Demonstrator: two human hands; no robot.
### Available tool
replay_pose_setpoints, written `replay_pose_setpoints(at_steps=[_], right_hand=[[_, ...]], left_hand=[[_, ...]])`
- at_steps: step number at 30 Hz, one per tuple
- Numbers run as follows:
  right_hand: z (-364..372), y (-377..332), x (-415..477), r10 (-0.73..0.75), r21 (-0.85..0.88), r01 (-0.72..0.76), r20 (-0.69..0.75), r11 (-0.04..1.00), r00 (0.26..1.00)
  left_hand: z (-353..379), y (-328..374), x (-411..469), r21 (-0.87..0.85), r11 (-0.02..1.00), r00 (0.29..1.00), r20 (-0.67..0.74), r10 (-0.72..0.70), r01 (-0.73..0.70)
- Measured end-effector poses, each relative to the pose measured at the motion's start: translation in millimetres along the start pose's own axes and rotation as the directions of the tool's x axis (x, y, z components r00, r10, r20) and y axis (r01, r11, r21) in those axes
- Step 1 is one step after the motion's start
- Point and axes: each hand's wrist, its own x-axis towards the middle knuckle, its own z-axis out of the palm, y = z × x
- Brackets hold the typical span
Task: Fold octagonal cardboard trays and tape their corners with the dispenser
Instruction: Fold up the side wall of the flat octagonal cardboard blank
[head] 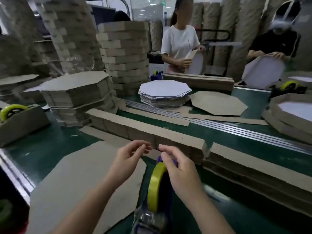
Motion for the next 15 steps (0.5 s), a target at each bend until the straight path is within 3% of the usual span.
replay_pose_setpoints(at_steps=[6, 10, 15], right_hand=[[16, 26, 15, -0.059, -0.203, 0.095, 0.175, 0.975, 0.983], [28, 12, 6, -0.051, -0.262, 0.068, 0.070, 0.963, 0.996], [62, -30, -14, -0.057, -0.585, -0.031, -0.131, 0.811, 0.990]], left_hand=[[10, -74, 15, -0.053, 0.998, 0.994, -0.108, 0.034, -0.040], [-7, -97, 11, -0.133, 0.985, 0.982, -0.163, 0.090, -0.113], [-37, -63, 7, -0.305, 0.939, 0.985, -0.112, 0.128, -0.157]])
